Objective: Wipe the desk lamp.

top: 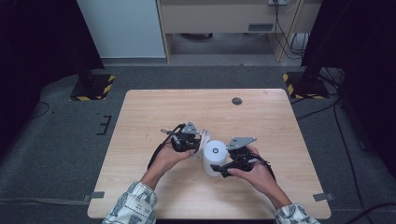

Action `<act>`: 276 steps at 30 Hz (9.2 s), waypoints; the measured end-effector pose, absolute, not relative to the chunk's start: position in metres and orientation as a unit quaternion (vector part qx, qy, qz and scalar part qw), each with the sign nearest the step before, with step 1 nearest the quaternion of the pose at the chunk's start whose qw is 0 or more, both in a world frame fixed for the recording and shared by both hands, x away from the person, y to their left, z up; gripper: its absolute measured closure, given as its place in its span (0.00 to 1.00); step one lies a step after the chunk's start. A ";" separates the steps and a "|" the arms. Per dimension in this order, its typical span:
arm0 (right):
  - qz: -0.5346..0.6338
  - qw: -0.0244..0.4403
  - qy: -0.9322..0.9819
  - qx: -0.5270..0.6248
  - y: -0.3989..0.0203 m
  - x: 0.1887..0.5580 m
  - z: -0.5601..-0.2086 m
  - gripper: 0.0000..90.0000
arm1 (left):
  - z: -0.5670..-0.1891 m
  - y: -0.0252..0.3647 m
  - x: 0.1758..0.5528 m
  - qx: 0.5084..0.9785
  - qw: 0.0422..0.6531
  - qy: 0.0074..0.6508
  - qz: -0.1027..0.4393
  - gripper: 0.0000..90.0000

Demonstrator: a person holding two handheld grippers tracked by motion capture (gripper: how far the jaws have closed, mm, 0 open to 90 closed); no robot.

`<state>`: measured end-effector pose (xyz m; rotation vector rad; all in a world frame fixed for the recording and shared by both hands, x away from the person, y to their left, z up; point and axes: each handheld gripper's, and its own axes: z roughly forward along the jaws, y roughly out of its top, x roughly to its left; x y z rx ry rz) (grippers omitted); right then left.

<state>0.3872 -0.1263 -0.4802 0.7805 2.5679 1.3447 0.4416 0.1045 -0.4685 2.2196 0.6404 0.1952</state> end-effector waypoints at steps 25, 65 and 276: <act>0.444 0.070 0.856 0.257 -0.126 0.388 -0.481 0.10 | -0.483 0.098 0.447 0.900 0.368 0.223 0.067 0.84; 0.441 0.073 0.857 0.257 -0.126 0.387 -0.481 0.10 | -0.486 0.090 0.453 0.914 0.343 0.207 0.065 0.84; 0.306 0.229 0.741 0.552 -0.279 0.425 -0.540 0.02 | -0.537 0.296 0.403 0.811 0.331 0.448 0.181 0.00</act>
